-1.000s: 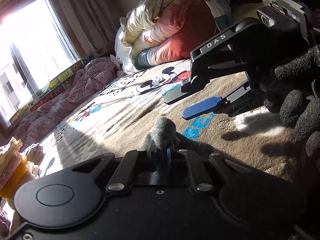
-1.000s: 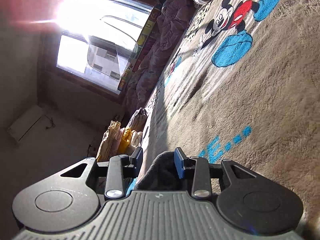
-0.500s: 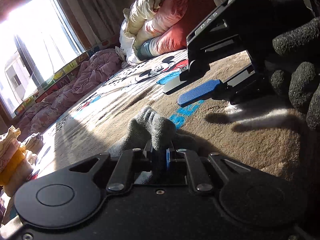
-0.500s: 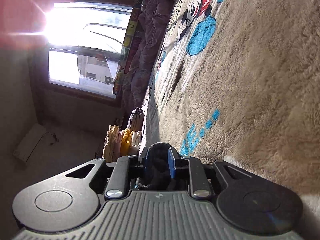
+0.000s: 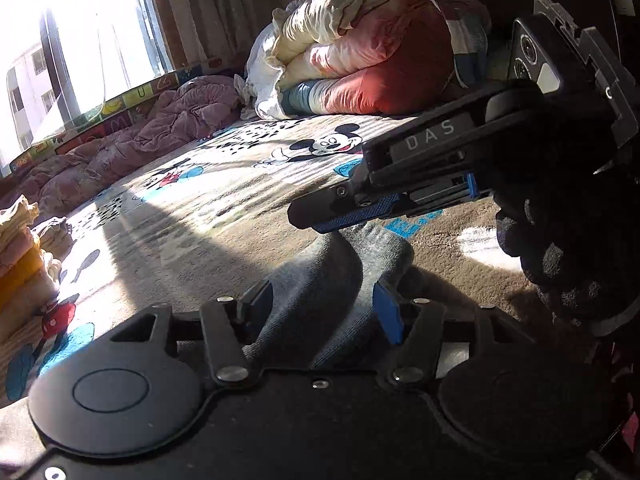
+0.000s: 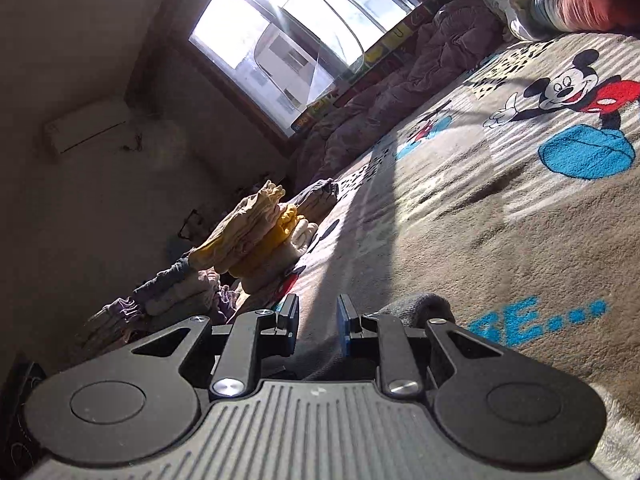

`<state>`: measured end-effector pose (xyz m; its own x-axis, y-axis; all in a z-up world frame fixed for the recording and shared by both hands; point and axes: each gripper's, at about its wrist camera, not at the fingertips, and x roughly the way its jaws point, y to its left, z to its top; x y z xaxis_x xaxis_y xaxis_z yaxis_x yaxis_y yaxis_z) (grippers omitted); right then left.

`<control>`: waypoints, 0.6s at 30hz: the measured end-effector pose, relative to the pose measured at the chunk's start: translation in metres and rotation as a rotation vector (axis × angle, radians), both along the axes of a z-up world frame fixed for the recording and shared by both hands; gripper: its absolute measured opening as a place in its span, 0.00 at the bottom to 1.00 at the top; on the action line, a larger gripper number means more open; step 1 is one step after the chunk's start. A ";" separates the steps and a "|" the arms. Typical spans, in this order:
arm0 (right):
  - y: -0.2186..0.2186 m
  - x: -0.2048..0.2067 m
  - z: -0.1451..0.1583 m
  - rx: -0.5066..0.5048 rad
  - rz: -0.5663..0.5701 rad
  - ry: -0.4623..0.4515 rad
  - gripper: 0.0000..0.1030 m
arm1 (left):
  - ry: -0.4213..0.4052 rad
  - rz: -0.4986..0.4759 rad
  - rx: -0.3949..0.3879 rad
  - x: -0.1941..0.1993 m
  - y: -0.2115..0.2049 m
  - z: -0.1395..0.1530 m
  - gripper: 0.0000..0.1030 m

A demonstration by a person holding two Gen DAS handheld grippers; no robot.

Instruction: Fold clothes

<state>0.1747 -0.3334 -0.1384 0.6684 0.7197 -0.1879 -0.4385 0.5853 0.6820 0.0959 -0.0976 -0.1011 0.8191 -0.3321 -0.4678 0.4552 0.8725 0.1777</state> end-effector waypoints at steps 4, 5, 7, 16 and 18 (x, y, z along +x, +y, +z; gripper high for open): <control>0.037 -0.002 -0.004 -0.407 -0.053 0.006 0.00 | 0.091 0.188 -0.064 0.026 0.036 -0.014 0.50; 0.044 -0.002 -0.012 -0.507 -0.070 0.002 0.00 | 0.095 0.215 -0.059 0.026 0.040 -0.018 0.49; 0.043 -0.007 -0.014 -0.502 -0.085 -0.020 0.00 | 0.090 0.222 -0.087 0.022 0.048 -0.018 0.49; 0.068 -0.027 0.002 -0.527 -0.044 -0.174 0.34 | 0.126 0.195 0.006 0.041 0.035 -0.033 0.53; 0.079 -0.022 -0.002 -0.590 -0.037 -0.162 0.32 | 0.117 0.180 0.023 0.031 0.039 -0.023 0.53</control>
